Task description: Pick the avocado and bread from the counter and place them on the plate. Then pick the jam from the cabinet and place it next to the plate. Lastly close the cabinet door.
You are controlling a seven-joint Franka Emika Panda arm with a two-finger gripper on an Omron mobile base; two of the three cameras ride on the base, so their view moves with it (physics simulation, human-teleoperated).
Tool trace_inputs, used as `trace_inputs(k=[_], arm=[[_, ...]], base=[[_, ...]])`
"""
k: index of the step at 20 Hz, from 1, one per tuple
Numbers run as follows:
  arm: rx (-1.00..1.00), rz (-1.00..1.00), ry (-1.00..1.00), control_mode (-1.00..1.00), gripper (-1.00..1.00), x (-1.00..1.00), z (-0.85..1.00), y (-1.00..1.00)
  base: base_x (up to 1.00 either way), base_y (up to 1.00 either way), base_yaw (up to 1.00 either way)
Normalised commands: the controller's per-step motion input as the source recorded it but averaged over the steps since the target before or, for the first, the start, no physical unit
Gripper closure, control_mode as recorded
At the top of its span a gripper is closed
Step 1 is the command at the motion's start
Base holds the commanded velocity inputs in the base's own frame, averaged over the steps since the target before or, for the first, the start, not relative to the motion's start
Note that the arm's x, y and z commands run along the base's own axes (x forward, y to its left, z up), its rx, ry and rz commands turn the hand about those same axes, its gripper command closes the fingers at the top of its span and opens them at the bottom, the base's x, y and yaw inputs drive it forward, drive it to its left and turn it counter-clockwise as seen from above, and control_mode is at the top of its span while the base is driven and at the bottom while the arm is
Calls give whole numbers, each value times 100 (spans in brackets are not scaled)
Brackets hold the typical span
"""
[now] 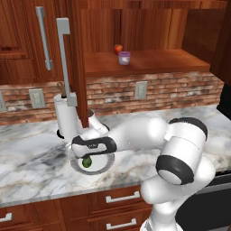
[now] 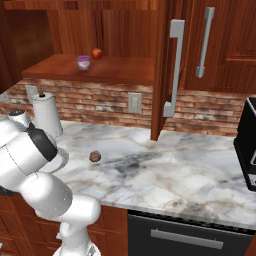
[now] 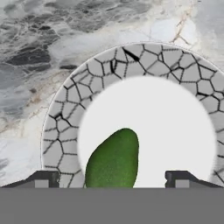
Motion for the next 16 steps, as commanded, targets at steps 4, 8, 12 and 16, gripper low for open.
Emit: trace_inputs(k=[4,8,12,16], arm=[[8,1,-4,-100,-100,-7,58,-11],[6,0,-3,-100,-100,-26,58,-38],[1,0,0,-100,-100,-35,22,-46],[0,0,0,-100,-100,-23,13,-47]], base=[[0,0,0],[0,0,0],[0,0,0],[0,0,0]])
